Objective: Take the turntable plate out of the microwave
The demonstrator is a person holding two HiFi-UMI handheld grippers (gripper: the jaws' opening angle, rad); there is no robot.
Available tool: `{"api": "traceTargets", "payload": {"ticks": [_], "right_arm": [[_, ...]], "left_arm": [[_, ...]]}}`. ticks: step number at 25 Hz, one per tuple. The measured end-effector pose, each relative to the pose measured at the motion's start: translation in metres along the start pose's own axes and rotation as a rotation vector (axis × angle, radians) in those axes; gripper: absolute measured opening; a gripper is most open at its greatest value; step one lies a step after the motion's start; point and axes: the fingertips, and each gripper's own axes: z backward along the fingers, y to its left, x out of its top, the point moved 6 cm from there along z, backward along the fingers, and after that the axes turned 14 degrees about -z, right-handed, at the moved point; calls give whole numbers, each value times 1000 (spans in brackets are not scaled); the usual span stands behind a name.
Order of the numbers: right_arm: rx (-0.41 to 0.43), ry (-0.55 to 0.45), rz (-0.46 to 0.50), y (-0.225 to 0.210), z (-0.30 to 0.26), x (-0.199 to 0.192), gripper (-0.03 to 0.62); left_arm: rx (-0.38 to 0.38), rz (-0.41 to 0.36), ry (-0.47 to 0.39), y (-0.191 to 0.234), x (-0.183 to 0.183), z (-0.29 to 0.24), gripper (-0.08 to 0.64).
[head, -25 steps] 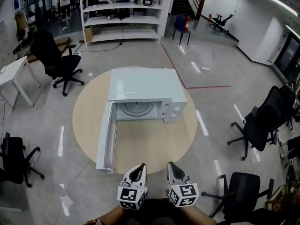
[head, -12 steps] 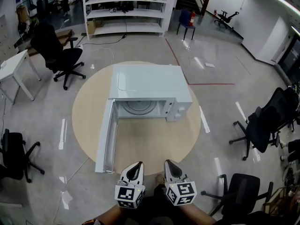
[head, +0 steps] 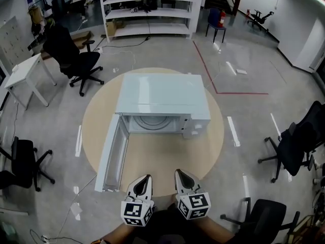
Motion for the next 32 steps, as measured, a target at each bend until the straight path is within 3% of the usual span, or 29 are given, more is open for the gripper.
{"api": "traceTargets", "payload": {"ticks": [8,20,32], "right_arm": [[97,9,-16,-44,-13,19,15],[142,4,-49,-114,-25,42,15],[83,-5,-43,-97,-39,51,15]], "left_arm": [[97,-1,44,-21,6,-35,46],[146,19,80,-59,13,-83,46],[97,36,27,-25,27,-103,46]]}}
